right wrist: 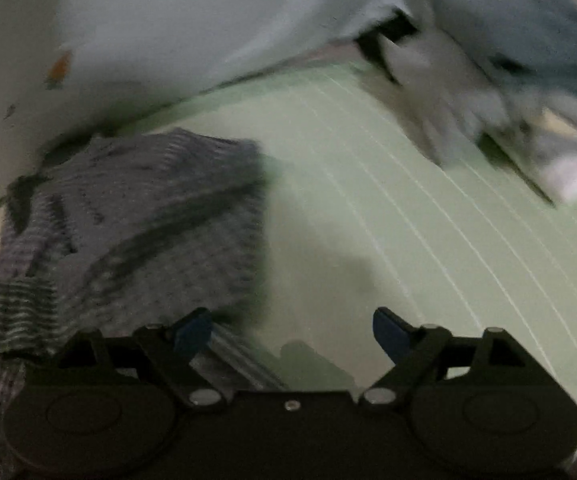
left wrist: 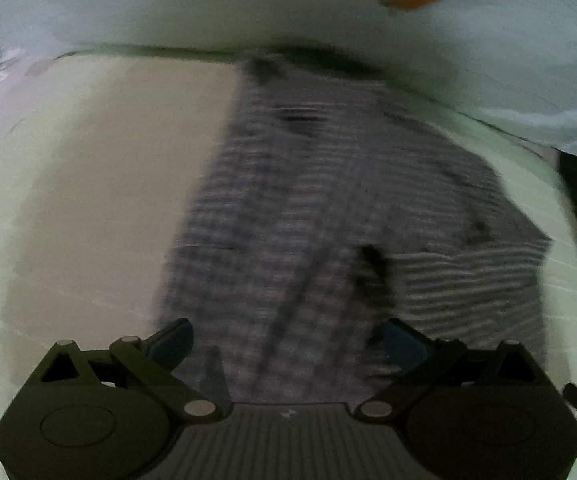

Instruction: Fold clothes

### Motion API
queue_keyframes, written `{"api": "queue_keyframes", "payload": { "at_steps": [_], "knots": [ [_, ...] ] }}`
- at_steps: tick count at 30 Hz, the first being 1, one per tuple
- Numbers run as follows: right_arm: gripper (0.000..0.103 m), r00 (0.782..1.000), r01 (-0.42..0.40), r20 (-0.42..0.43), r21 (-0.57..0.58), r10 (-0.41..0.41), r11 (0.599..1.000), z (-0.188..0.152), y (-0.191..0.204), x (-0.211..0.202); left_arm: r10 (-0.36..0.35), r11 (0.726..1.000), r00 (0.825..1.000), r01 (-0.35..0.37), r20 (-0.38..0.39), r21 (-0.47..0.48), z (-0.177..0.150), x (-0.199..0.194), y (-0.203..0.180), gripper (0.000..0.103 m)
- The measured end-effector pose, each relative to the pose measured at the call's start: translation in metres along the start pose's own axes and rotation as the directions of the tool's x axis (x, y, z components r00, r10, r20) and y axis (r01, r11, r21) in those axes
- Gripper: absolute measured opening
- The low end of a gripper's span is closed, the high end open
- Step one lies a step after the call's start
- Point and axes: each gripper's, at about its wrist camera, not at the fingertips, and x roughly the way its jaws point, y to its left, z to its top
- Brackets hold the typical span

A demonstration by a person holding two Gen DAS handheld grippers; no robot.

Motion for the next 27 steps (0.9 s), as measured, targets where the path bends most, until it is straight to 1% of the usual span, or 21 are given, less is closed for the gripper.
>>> {"api": "queue_keyframes", "payload": {
  "at_steps": [3, 4, 5, 9, 10, 11, 12, 13, 16, 19, 22, 27],
  "knots": [
    [0.088, 1.0, 0.003, -0.017, 0.002, -0.003, 1.0, 0.001, -0.021, 0.003, -0.007, 1.0, 1.0, 0.007, 0.02, 0.015, -0.004, 0.002, -0.025, 0.097],
    [0.088, 1.0, 0.002, -0.022, -0.003, -0.002, 1.0, 0.0, -0.027, 0.005, -0.013, 1.0, 1.0, 0.013, 0.024, 0.014, -0.005, 0.004, -0.032, 0.093],
    [0.088, 1.0, 0.002, -0.027, -0.007, -0.002, 1.0, 0.0, -0.033, 0.006, -0.022, 1.0, 0.999, 0.022, 0.023, 0.015, -0.005, 0.005, -0.037, 0.083],
    [0.088, 0.999, -0.011, -0.05, -0.041, 0.009, 0.999, -0.002, -0.044, 0.01, -0.054, 0.998, 0.999, 0.054, 0.007, 0.026, -0.004, 0.015, -0.052, 0.062],
    [0.088, 0.998, -0.013, -0.056, -0.049, 0.011, 0.999, -0.003, -0.044, 0.011, -0.051, 0.998, 0.999, 0.051, 0.0, 0.027, -0.003, 0.019, -0.053, 0.047],
    [0.088, 0.998, -0.017, -0.063, -0.057, 0.014, 0.998, -0.004, -0.043, 0.011, -0.044, 0.999, 0.999, 0.044, -0.01, 0.026, -0.002, 0.022, -0.055, 0.024],
    [0.088, 0.997, -0.021, -0.071, -0.065, 0.016, 0.998, -0.005, -0.043, 0.013, -0.037, 0.999, 0.999, 0.038, -0.016, 0.025, -0.002, 0.024, -0.054, 0.01],
    [0.088, 0.997, -0.024, -0.079, -0.073, 0.019, 0.997, -0.007, -0.042, 0.015, -0.031, 0.999, 0.999, 0.031, -0.015, 0.024, -0.001, 0.024, -0.054, 0.003],
    [0.088, 0.995, -0.03, -0.093, -0.089, 0.021, 0.996, -0.01, -0.04, 0.017, -0.037, 0.999, 0.999, 0.036, 0.03, 0.035, 0.006, 0.013, -0.049, 0.003],
    [0.088, 0.996, -0.032, -0.086, -0.081, 0.025, 0.996, -0.011, -0.034, 0.017, -0.06, 0.998, 0.995, 0.057, 0.076, 0.039, 0.016, -0.001, -0.039, 0.003],
    [0.088, 0.997, -0.045, -0.068, -0.064, 0.04, 0.997, -0.009, -0.024, 0.016, -0.108, 0.994, 0.988, 0.111, 0.106, -0.015, 0.035, -0.015, -0.015, 0.003],
    [0.088, 0.999, -0.05, -0.023, -0.093, 0.048, 0.994, -0.006, 0.019, 0.014, -0.126, 0.99, 0.975, 0.137, 0.181, -0.045, 0.074, -0.029, 0.033, 0.003]
  ]
}}
